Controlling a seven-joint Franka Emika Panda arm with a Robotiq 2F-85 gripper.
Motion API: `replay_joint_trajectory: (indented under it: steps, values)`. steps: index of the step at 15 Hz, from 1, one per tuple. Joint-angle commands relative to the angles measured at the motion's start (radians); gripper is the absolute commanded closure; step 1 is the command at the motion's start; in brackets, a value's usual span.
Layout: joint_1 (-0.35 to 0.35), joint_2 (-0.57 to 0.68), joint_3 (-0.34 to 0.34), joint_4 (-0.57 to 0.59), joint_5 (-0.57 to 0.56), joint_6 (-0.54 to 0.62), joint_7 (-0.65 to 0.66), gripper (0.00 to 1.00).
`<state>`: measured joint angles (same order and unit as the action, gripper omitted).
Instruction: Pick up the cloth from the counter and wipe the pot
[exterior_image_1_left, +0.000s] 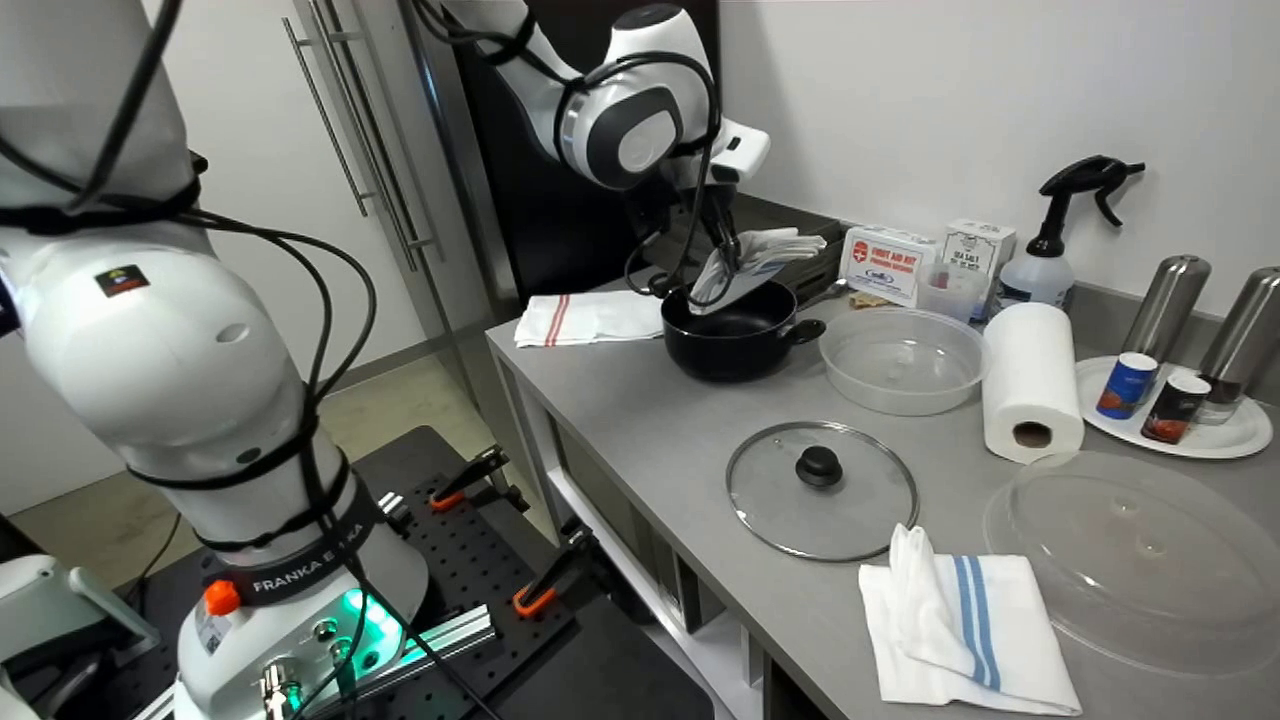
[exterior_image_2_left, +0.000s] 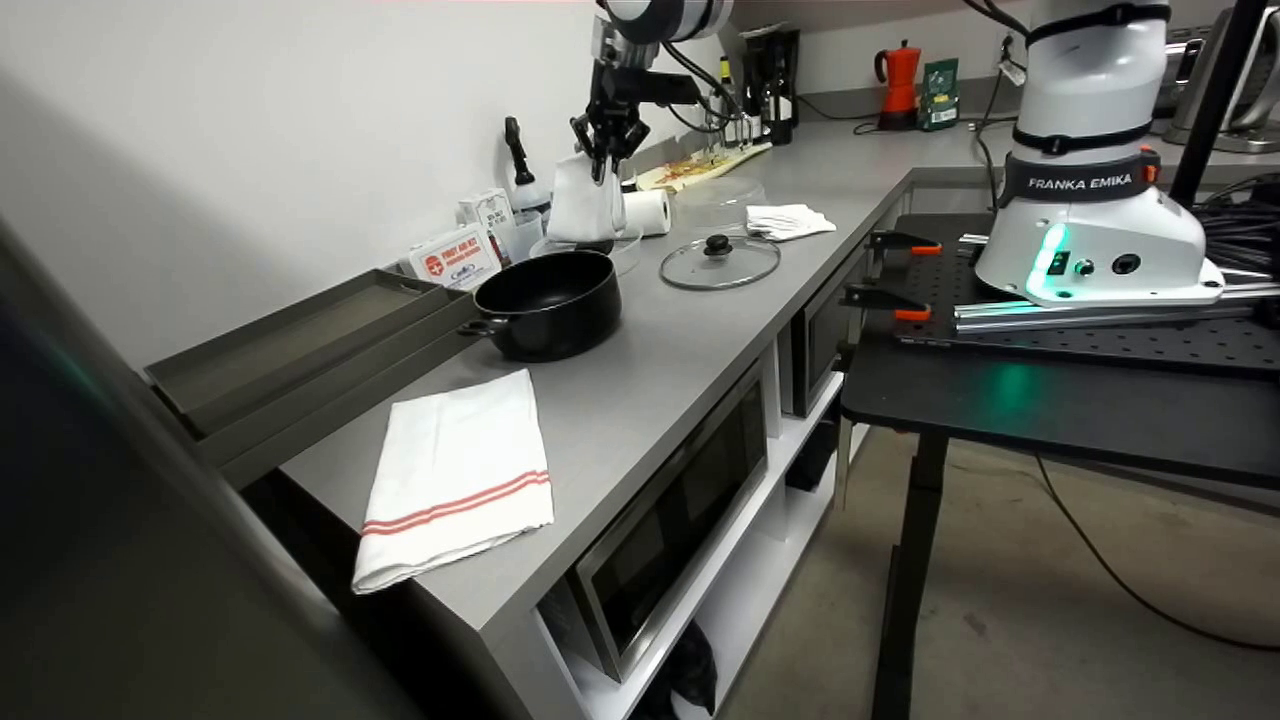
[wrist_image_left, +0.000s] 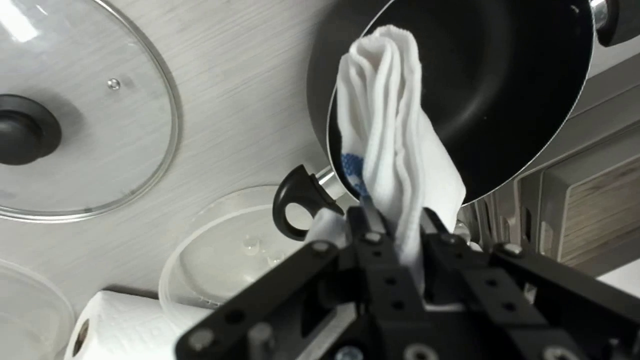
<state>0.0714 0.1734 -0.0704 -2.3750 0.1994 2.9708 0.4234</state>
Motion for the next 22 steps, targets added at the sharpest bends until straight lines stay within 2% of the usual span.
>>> replay_joint_trajectory:
  steps: [1, 7, 14, 17, 22]
  values:
    - [-0.074, -0.067, 0.070, -0.085, 0.172, 0.050, -0.100, 0.96]
    - [-0.158, -0.101, 0.167, -0.132, 0.544, 0.042, -0.339, 0.96]
    - [-0.158, -0.076, 0.235, -0.163, 0.895, 0.030, -0.615, 0.96]
    - [-0.150, -0.056, 0.253, -0.186, 0.977, 0.051, -0.681, 0.96]
    - [-0.140, -0.008, 0.260, -0.243, 0.990, 0.072, -0.695, 0.96]
